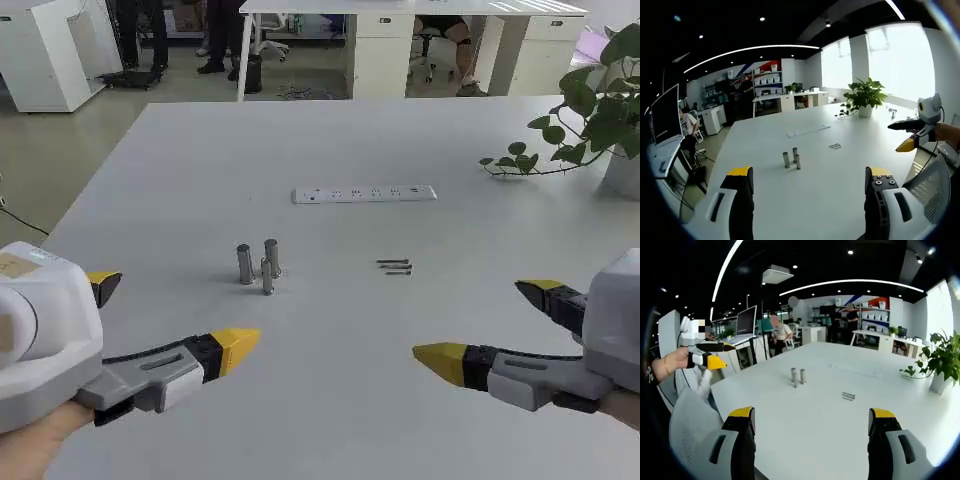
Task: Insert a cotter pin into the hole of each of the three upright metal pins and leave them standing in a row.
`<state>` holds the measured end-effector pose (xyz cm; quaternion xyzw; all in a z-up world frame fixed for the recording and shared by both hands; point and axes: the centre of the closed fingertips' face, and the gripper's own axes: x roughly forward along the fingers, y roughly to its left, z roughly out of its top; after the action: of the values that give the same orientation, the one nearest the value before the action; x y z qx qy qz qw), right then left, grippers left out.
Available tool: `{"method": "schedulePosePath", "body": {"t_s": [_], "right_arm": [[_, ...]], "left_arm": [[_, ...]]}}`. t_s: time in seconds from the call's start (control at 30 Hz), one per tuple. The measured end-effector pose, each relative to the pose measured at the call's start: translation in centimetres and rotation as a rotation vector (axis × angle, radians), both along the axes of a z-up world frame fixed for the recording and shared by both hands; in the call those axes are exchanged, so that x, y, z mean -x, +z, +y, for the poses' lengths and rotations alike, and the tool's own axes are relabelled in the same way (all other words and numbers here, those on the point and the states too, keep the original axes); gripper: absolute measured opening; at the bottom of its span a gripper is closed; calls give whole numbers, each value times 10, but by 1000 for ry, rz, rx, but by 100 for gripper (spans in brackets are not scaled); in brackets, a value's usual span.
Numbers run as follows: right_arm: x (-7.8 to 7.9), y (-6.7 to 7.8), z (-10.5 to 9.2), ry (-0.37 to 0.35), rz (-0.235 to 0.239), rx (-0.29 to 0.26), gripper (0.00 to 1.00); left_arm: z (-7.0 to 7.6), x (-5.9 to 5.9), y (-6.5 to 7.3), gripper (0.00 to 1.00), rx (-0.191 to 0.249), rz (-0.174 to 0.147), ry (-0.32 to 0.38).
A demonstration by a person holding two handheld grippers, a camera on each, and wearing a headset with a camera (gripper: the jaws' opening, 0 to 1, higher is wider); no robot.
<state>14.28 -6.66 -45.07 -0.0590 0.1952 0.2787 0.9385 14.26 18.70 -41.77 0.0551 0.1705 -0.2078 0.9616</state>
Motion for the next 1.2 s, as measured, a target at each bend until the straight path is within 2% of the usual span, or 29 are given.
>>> {"method": "schedulePosePath", "body": {"t_s": [0.87,1.2], "right_arm": [[-4,-1,0,-2,-2,15,92],[-9,-5,2,7,4,16,94]], "left_arm": [[4,0,-1,89,20,-4,12],[7,1,-7,87,25,16,18]]}}
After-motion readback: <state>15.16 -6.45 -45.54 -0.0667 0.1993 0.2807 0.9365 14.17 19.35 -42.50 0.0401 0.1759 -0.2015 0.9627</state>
